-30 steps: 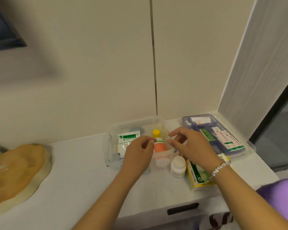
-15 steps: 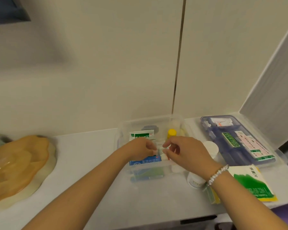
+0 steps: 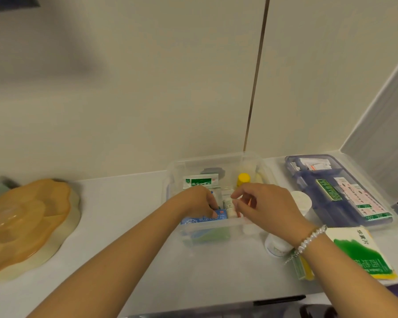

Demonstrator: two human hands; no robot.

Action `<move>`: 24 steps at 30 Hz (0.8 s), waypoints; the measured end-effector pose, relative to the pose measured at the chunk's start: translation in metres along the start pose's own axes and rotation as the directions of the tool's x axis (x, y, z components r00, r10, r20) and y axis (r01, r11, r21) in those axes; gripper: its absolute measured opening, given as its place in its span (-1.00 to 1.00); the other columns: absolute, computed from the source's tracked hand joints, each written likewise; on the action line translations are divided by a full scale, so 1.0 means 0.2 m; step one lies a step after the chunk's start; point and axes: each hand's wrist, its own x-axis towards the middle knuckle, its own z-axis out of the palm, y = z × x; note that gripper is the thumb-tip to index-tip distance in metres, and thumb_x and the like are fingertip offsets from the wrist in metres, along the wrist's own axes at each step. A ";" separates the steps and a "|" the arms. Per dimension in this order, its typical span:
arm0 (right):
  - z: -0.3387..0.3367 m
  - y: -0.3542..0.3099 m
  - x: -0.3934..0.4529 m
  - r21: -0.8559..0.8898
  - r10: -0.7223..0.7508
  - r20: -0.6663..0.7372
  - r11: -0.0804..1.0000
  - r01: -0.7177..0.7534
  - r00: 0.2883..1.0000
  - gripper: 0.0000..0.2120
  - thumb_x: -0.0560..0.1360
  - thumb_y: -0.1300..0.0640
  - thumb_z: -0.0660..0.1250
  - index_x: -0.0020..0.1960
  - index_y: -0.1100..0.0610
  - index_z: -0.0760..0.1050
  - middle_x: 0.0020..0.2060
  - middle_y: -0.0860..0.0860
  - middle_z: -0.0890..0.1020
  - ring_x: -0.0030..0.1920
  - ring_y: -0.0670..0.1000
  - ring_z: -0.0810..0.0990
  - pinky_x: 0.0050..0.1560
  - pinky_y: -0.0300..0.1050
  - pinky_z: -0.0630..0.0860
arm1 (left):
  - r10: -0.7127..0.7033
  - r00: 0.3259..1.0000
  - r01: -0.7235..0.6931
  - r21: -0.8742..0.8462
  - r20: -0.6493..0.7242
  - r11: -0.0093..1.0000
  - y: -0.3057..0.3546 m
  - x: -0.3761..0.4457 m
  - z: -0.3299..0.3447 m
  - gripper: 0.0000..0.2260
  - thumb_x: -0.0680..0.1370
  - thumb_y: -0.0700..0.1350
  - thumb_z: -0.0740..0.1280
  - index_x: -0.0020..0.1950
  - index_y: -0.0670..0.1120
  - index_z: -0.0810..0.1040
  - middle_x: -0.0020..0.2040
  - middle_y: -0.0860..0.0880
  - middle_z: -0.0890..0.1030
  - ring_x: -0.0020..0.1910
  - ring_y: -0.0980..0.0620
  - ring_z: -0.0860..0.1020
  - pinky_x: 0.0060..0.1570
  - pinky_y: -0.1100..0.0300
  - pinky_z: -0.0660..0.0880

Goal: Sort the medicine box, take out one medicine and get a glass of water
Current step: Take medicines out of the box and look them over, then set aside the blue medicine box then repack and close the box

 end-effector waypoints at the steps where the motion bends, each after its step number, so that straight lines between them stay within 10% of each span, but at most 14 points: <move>1: 0.00 0.00 0.00 0.000 -0.003 -0.003 1.000 0.003 1.000 -0.84 0.47 -0.10 0.24 0.00 -0.14 0.53 -0.37 -0.20 0.53 -0.32 -0.16 0.49 -0.27 -0.25 0.41 | 0.001 1.000 -0.002 -0.017 -0.008 1.000 0.00 0.00 0.00 -0.74 0.44 -0.10 0.41 0.12 -0.04 0.61 0.13 -0.02 0.63 0.00 0.03 0.54 -0.02 0.23 0.40; 12: 0.01 0.01 0.01 0.052 0.008 0.010 0.999 -0.008 1.000 -0.63 0.46 -0.16 0.24 0.24 -0.15 0.39 -0.08 -0.23 0.58 -0.22 -0.15 0.55 -0.30 -0.33 0.38 | 0.053 0.964 -0.158 -0.400 -0.261 0.903 0.04 -0.16 -0.16 -0.87 0.40 -0.06 0.45 -0.09 0.13 0.62 -0.16 0.08 0.65 -0.19 0.08 0.61 -0.15 0.10 0.57; 24: -0.13 -0.11 -0.12 0.652 0.119 -0.066 0.757 -0.048 0.991 -0.87 0.46 0.11 0.34 -0.05 -0.09 0.47 -0.23 -0.02 0.68 -0.30 -0.05 0.56 -0.25 -0.12 0.50 | -0.010 0.859 -0.351 -0.604 -0.512 0.715 0.09 -0.53 -0.15 -0.85 0.41 -0.12 0.45 -0.16 0.15 0.61 -0.18 0.14 0.65 -0.30 0.30 0.62 -0.38 0.41 0.53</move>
